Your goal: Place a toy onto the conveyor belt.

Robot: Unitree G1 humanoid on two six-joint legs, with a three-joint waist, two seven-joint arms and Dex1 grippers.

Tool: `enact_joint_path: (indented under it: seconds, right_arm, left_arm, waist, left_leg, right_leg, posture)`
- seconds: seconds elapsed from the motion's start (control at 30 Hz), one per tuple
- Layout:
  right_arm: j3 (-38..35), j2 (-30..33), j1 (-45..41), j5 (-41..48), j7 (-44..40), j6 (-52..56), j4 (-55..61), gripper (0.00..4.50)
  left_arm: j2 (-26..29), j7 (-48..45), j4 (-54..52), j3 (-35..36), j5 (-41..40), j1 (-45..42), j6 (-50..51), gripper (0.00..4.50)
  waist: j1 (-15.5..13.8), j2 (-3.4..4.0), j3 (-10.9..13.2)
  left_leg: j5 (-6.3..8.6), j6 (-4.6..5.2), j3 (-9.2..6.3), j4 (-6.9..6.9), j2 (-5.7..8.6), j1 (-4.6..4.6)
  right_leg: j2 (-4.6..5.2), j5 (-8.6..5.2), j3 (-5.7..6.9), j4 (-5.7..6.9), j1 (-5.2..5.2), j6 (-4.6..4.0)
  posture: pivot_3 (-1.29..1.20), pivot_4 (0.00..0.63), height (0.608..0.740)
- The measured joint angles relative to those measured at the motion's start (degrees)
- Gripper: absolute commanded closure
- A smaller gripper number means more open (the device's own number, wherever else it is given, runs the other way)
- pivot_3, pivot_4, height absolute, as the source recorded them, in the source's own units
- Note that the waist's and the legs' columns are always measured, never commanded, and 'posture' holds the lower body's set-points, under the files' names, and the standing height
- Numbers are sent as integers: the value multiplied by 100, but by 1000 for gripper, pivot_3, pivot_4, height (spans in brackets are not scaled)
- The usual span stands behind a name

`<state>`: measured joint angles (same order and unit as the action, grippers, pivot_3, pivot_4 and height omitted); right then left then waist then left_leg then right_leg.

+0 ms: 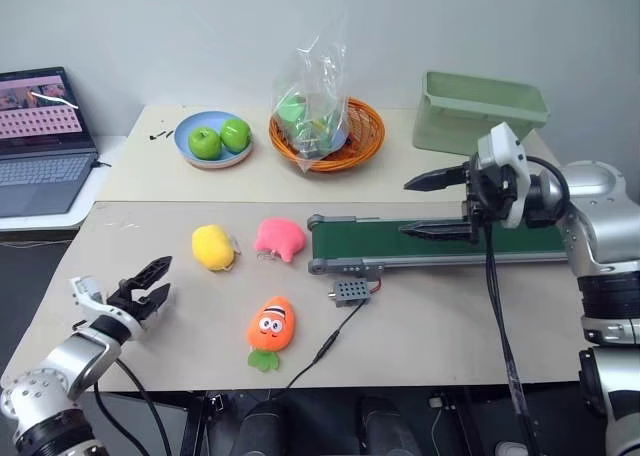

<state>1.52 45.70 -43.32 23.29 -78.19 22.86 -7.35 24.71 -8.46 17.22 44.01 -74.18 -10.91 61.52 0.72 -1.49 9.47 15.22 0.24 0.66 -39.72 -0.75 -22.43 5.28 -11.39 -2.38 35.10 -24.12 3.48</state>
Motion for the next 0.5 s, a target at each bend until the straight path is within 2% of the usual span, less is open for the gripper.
enact_joint_path:
  seconds: [0.13, 0.5]
  right_arm:
    - [-3, 57, -34, -5, -6, 1, 2, 0]
    - [-58, 305, 91, 48, 102, 107, 265, 0]
  left_arm:
    - [-26, -109, 526, -274, 239, -362, -59, 57]
    - [-30, -642, 1827, -463, 912, -1405, -544, 57]
  waist:
    - [23, 0, 0]
    - [-33, 0, -1]
  left_leg:
    - [0, 0, 1, 0, 0, 0]
    - [0, 0, -1, -1, 1, 0]
  right_leg:
    - [0, 0, -1, 1, -1, 0]
    - [0, 0, 2, 1, 4, 0]
  posture:
    - [0, 150, 740]
    - [0, 150, 740]
